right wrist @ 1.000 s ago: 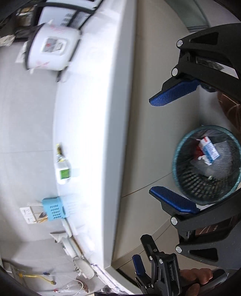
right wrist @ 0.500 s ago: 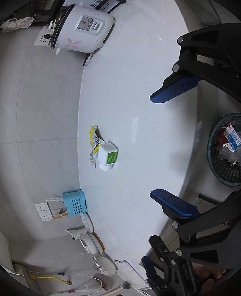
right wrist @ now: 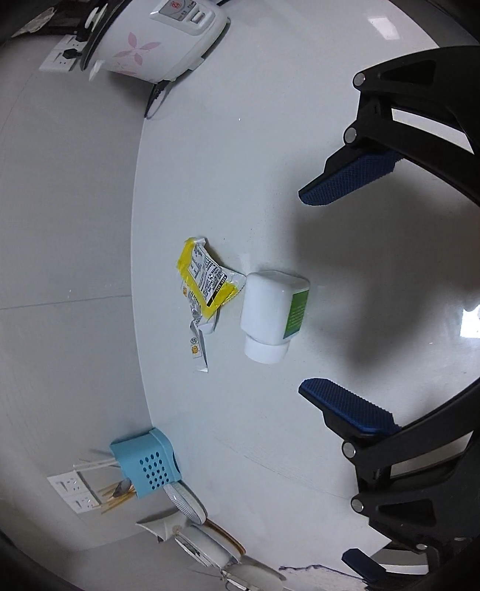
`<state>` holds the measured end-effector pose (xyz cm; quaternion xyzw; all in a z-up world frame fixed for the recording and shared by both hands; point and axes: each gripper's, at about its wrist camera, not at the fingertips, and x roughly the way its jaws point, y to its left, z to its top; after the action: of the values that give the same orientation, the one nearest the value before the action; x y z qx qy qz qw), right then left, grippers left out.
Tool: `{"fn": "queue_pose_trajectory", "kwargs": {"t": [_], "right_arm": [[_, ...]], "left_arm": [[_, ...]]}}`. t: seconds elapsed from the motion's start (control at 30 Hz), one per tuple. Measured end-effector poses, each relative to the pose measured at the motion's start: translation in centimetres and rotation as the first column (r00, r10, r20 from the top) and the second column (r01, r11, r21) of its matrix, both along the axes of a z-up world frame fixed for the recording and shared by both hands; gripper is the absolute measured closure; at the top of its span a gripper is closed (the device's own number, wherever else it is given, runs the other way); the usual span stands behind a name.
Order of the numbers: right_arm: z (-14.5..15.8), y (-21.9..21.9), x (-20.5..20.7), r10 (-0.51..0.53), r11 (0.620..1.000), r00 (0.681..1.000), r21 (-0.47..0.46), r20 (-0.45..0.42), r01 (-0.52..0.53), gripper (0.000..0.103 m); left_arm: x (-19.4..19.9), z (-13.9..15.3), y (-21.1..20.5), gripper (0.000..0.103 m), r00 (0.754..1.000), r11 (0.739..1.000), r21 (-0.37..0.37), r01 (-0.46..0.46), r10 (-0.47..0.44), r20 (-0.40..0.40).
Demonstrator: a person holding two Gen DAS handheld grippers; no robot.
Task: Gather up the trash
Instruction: 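Grasp the white pill bottle with the right gripper while the left grasps the yellow snack wrapper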
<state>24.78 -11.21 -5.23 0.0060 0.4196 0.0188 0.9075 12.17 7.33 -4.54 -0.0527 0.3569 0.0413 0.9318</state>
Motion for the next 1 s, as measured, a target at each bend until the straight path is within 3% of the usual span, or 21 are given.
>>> {"fn": "queue_pose_trajectory", "kwargs": {"t": [0.37,0.47,0.57,1.0], "right_arm": [[-2.3,2.2,4.4,-0.08,0.996,0.996,-0.038,-0.029,0.079,0.013],[-2.6,2.0,4.7,-0.101,0.994,0.994,-0.045,-0.049,0.099,0.03],[-2.5,1.6,4.7,-0.097,0.995,0.994,-0.045,-0.052,0.094,0.033],[1.6,-5.7,3.9,-0.045,0.998,0.998,-0.051,0.045,0.047,0.037]], "left_arm": [[1.7,-1.2,1.2,0.006,1.0,1.0,0.015,-0.005,0.005,-0.023],[2.0,-1.4,1.4,0.006,1.0,1.0,0.012,-0.005,0.005,-0.026],[2.3,-1.4,1.2,0.006,1.0,1.0,0.011,-0.003,0.003,-0.028],[6.2,0.0,-4.2,0.006,0.998,0.998,0.018,0.063,-0.063,-0.013]]}}
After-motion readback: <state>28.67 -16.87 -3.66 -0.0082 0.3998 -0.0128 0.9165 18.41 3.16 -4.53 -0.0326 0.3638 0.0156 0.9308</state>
